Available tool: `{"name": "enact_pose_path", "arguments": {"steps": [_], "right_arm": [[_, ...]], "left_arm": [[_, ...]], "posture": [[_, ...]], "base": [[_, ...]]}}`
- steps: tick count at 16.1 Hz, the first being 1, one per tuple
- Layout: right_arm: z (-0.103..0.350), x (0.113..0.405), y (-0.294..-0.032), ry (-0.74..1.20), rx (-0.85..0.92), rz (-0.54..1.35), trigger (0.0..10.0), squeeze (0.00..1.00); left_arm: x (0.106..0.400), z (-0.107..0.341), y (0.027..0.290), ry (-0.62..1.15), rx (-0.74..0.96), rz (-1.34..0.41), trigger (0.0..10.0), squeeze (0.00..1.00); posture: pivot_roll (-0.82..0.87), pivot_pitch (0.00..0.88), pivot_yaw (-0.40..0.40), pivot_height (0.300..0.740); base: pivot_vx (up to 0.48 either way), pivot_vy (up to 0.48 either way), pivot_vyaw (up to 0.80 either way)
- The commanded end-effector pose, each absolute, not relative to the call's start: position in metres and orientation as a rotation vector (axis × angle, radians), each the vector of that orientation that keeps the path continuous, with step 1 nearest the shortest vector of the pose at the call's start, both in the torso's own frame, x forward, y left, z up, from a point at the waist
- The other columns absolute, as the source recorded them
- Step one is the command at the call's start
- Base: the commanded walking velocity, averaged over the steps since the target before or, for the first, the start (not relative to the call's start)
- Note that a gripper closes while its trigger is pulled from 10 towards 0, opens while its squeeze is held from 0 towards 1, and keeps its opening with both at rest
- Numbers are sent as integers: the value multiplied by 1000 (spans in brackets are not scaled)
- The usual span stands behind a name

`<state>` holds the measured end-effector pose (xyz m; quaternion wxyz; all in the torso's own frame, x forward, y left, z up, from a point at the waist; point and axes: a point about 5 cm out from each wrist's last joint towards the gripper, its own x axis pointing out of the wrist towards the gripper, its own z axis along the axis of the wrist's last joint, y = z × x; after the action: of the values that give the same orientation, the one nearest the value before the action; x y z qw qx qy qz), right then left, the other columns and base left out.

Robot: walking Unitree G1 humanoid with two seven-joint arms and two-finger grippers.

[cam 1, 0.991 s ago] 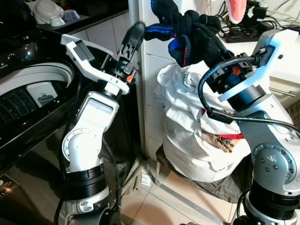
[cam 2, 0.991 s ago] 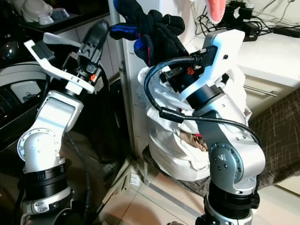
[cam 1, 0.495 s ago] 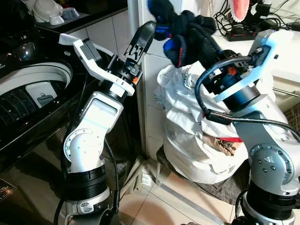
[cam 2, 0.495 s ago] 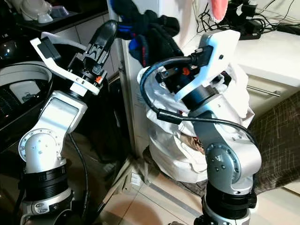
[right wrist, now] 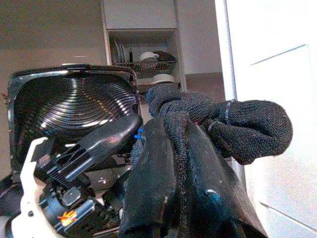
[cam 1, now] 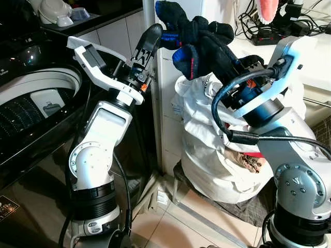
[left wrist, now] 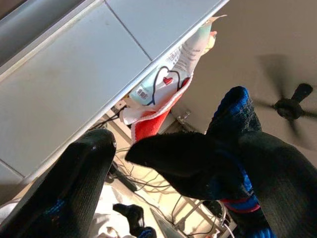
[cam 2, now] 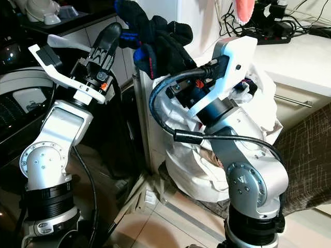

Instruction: Clothes washing

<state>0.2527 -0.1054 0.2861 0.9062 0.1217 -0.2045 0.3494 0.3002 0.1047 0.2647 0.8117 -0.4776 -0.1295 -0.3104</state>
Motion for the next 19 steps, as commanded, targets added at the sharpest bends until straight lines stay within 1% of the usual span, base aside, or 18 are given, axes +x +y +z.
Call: {"name": "enact_pose_path", "arguments": {"steps": [1, 7, 8, 9, 10, 11, 12, 13, 19], "right_arm": [[285, 250, -104, -416, 250, 738, 0, 0], [280, 248, -102, -384, 249, 762, 0, 0], [281, 249, -103, -385, 252, 758, 0, 0], [281, 249, -103, -387, 256, 757, 0, 0], [281, 249, -104, -387, 257, 758, 0, 0], [281, 249, -104, -388, 256, 757, 0, 0], [281, 249, -104, -389, 256, 756, 0, 0], [282, 249, -104, -392, 256, 749, 0, 0], [282, 251, -105, -393, 256, 742, 0, 0]], "left_arm": [[301, 269, 105, -287, -1027, -664, 10000, 0], [300, 269, 103, -286, -1026, -676, 10000, 0], [300, 269, 103, -285, -1027, -679, 8706, 0], [300, 269, 103, -285, -1029, -681, 4824, 0], [300, 269, 103, -285, -1030, -682, 3412, 0], [300, 269, 103, -285, -1033, -682, 1412, 0], [300, 269, 103, -285, -1034, -683, 1255, 0], [299, 269, 102, -282, -1033, -688, 0, 0], [299, 269, 102, -279, -1036, -698, 0, 0]], "posture": [[-90, 0, 76, 740], [-89, 0, 76, 740], [-89, 0, 76, 740], [-90, 0, 77, 740], [-91, 0, 78, 740], [-91, 0, 78, 740], [-91, 0, 78, 740], [-92, 0, 78, 740], [-90, 0, 76, 740]], "base": [[0, 0, 0], [0, 0, 0], [0, 0, 0], [0, 0, 0], [0, 0, 0], [0, 0, 0], [0, 0, 0], [0, 0, 0], [0, 0, 0]]}}
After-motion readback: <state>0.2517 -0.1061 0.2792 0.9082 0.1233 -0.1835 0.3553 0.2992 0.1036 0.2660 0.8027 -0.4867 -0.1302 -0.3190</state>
